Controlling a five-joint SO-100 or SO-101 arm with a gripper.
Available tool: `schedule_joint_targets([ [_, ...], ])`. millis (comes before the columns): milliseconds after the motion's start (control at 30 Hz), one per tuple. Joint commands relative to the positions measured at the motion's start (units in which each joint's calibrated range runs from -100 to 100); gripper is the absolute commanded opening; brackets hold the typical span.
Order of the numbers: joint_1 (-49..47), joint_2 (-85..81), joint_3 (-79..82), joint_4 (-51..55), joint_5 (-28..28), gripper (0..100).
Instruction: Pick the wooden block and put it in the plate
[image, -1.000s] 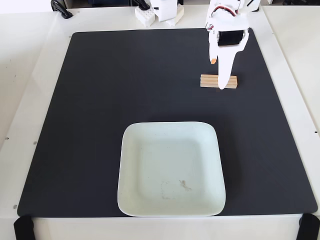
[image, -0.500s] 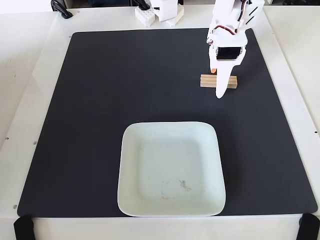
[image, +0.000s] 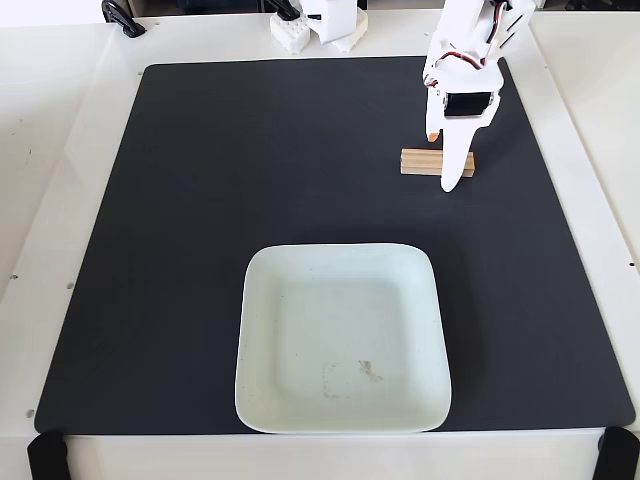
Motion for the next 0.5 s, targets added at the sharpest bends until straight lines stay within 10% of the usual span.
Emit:
schedule_joint_targets([
  [0,-0.43,-0.13,2.25,-3.57,0.23,31],
  [467,-0.43,-0.13,3.87,-5.42,0.49,1],
])
